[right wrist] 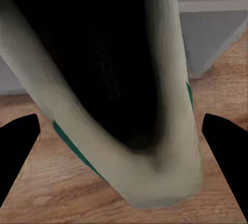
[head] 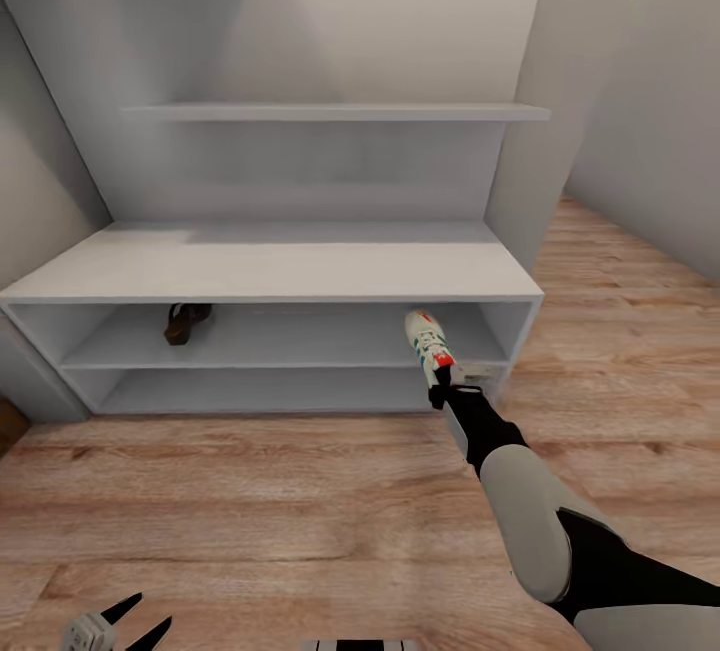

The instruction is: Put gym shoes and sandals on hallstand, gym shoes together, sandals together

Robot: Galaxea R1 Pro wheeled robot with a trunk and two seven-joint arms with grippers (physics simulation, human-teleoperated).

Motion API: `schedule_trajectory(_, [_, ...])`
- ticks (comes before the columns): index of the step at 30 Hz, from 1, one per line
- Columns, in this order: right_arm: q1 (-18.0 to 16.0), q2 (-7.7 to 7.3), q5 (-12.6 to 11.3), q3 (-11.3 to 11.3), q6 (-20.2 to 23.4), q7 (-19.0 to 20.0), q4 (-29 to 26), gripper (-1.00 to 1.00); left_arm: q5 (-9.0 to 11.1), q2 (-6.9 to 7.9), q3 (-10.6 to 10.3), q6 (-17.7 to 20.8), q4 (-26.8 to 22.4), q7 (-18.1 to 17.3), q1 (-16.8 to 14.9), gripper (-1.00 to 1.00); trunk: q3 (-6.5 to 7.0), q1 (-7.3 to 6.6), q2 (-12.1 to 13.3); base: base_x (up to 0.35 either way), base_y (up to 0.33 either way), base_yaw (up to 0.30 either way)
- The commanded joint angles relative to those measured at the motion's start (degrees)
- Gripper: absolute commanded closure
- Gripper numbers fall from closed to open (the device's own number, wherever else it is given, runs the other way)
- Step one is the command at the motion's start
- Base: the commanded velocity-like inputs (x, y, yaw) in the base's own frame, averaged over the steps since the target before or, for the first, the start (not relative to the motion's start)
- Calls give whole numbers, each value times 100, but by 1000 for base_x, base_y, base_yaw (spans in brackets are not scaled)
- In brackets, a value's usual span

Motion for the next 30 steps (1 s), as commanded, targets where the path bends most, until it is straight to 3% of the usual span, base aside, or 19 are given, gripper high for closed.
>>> schedule_trajectory(1, [-3, 6, 41, -23, 32, -5, -14, 100, 5, -1, 14, -26, 8, -23, -6, -100, -8, 0, -2, 110, 282, 262])
schedule_trajectory(10, [-3, 6, 35, -31, 32, -5, -46, 100, 5, 0, 14, -26, -3, -35, -6, -100, -31, 0, -2, 40, 104, 149])
schedule_trajectory(23, [-3, 6, 40, -32, 32, -12, -54, 100, 5, -1, 14, -26, -5, -48, -6, -100, -50, 0, -2, 3, 3, -34])
schedule_trajectory(30, [-3, 6, 43, -32, 32, -13, -54, 100, 5, -1, 14, -26, -5, -46, -6, -100, -51, 0, -2, 183, 0, -4])
